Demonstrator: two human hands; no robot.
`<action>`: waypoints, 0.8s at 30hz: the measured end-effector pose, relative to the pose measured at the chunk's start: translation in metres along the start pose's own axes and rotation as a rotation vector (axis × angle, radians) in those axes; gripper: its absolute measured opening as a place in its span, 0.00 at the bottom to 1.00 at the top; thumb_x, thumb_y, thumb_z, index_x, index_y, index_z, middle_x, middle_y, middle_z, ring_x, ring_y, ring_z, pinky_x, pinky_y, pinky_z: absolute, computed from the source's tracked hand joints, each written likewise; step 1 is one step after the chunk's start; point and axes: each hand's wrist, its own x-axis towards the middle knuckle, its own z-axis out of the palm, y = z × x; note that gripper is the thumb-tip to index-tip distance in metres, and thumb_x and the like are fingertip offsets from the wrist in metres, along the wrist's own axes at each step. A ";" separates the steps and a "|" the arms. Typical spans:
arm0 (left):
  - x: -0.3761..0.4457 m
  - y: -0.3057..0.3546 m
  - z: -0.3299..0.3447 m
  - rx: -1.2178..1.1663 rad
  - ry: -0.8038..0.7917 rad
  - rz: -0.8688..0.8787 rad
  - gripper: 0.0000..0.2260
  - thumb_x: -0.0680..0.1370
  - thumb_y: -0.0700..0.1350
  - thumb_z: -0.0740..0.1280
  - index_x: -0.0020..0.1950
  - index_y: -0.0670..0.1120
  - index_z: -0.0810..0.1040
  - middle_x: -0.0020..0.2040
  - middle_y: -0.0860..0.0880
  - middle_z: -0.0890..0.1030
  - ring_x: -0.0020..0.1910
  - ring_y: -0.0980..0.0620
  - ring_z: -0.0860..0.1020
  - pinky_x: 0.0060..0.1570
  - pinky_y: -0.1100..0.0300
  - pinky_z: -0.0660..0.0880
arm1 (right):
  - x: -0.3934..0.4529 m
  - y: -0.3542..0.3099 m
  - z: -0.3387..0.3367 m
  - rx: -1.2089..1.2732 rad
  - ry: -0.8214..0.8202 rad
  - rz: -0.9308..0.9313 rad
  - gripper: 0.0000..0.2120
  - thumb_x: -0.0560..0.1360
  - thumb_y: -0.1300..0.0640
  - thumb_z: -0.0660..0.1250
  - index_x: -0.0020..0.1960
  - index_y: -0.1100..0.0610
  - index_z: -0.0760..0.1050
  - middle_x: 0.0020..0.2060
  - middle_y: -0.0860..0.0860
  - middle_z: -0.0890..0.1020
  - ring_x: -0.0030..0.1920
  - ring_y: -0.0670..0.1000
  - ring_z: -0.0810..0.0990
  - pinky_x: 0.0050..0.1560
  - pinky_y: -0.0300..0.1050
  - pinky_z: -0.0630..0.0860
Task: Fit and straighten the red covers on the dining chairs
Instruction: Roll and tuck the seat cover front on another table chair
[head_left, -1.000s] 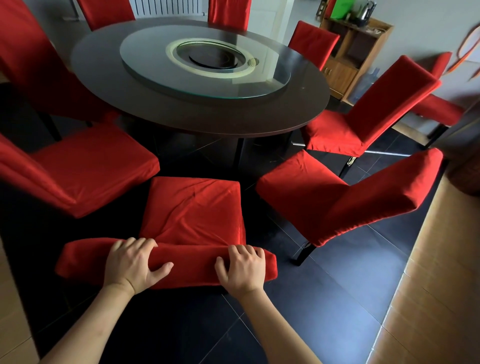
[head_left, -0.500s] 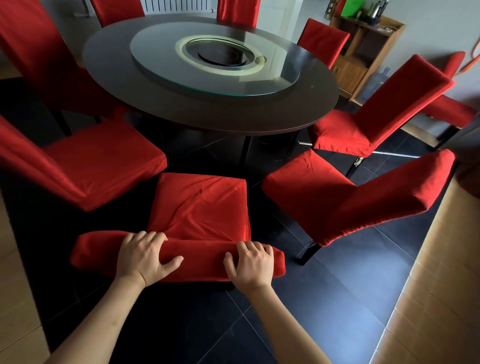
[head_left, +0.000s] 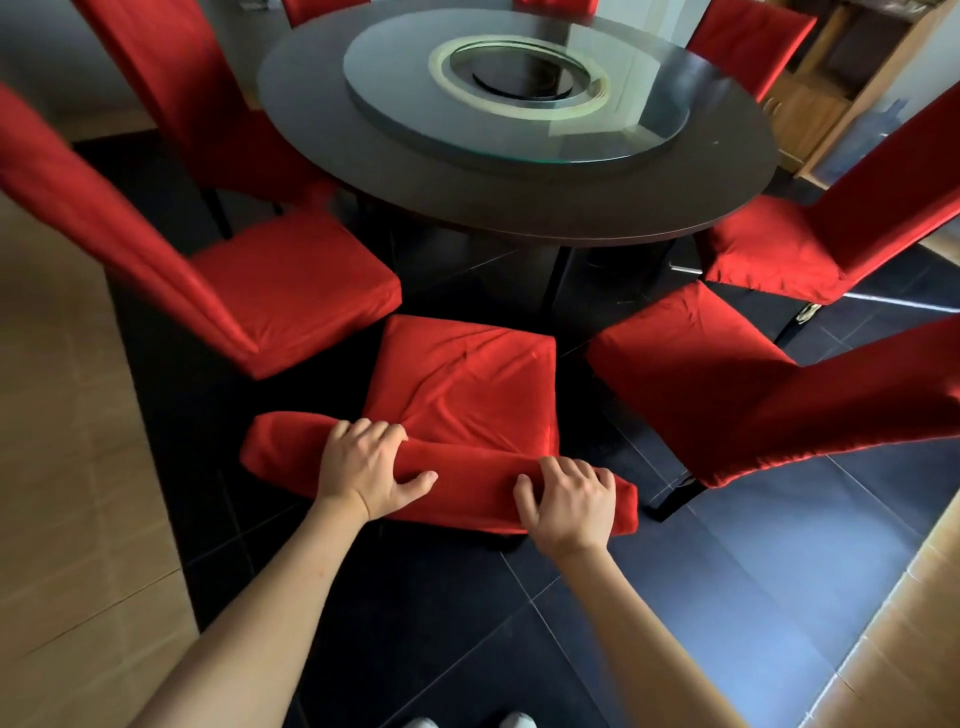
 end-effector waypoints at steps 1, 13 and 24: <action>0.000 0.000 0.000 0.004 -0.002 0.000 0.30 0.66 0.68 0.55 0.40 0.43 0.80 0.34 0.47 0.80 0.36 0.43 0.78 0.45 0.48 0.73 | 0.000 0.000 0.000 0.000 -0.002 0.001 0.20 0.71 0.44 0.56 0.33 0.57 0.76 0.30 0.52 0.80 0.34 0.58 0.79 0.43 0.52 0.73; 0.001 0.001 0.000 0.000 0.009 0.025 0.30 0.66 0.67 0.56 0.40 0.42 0.80 0.33 0.46 0.80 0.35 0.43 0.79 0.44 0.48 0.74 | 0.000 -0.001 -0.002 0.020 0.015 0.012 0.19 0.70 0.45 0.57 0.31 0.57 0.75 0.28 0.51 0.78 0.32 0.57 0.78 0.42 0.51 0.73; 0.002 -0.002 0.009 -0.020 0.077 0.034 0.30 0.66 0.67 0.56 0.38 0.41 0.80 0.32 0.45 0.79 0.34 0.42 0.78 0.42 0.46 0.73 | 0.000 -0.003 -0.010 0.015 -0.049 0.012 0.18 0.71 0.44 0.57 0.32 0.56 0.75 0.29 0.51 0.79 0.33 0.55 0.79 0.43 0.51 0.74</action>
